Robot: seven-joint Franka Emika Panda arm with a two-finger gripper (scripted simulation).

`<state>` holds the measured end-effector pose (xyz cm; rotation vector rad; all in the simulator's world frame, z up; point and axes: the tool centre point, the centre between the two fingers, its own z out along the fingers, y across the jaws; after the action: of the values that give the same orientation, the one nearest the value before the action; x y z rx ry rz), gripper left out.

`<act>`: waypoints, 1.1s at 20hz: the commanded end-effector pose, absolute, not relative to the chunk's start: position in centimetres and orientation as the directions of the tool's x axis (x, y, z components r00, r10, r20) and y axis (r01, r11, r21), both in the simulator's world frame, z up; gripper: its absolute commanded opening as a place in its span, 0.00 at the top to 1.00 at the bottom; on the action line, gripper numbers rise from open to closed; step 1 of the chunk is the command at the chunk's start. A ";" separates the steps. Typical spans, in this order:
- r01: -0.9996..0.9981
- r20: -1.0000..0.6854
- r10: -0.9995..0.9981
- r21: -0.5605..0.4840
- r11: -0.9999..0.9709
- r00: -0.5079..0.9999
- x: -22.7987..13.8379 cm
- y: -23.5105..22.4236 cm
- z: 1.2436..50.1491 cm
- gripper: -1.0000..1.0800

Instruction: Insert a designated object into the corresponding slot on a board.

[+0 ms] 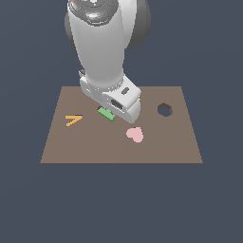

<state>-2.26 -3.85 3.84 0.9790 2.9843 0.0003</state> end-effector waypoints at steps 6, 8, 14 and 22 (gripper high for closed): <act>0.425 -0.001 0.425 0.000 0.905 -0.905 -4.3 -4.4 3.9 1.00; 0.392 -0.001 0.392 0.000 0.920 -0.920 -4.7 -4.5 3.9 1.00; 0.321 -0.001 0.321 0.000 0.947 -0.947 -5.4 -4.9 4.0 1.00; 0.300 -0.001 0.300 0.000 0.954 -0.954 -5.6 -5.1 4.0 1.00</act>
<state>-5.62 -5.13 3.95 0.4774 3.1046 -0.0006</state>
